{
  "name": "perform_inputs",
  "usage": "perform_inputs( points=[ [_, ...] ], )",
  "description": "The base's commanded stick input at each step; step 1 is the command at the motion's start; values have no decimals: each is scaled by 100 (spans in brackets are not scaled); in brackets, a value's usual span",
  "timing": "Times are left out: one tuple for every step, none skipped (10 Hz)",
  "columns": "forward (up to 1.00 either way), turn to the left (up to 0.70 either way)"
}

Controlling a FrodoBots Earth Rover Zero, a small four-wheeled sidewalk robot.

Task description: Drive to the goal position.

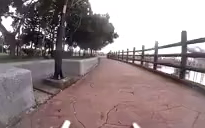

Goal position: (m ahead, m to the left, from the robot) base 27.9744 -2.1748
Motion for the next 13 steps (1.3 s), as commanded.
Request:
perform_inputs(
  points=[
    [0, 0],
    [0, 0],
    [0, 0],
    [0, 0],
    [12, 0],
    [50, 0],
    [70, 0],
    [70, 0],
    [70, 0],
    [70, 0],
    [70, 0],
    [70, 0],
    [70, 0]
  ],
)
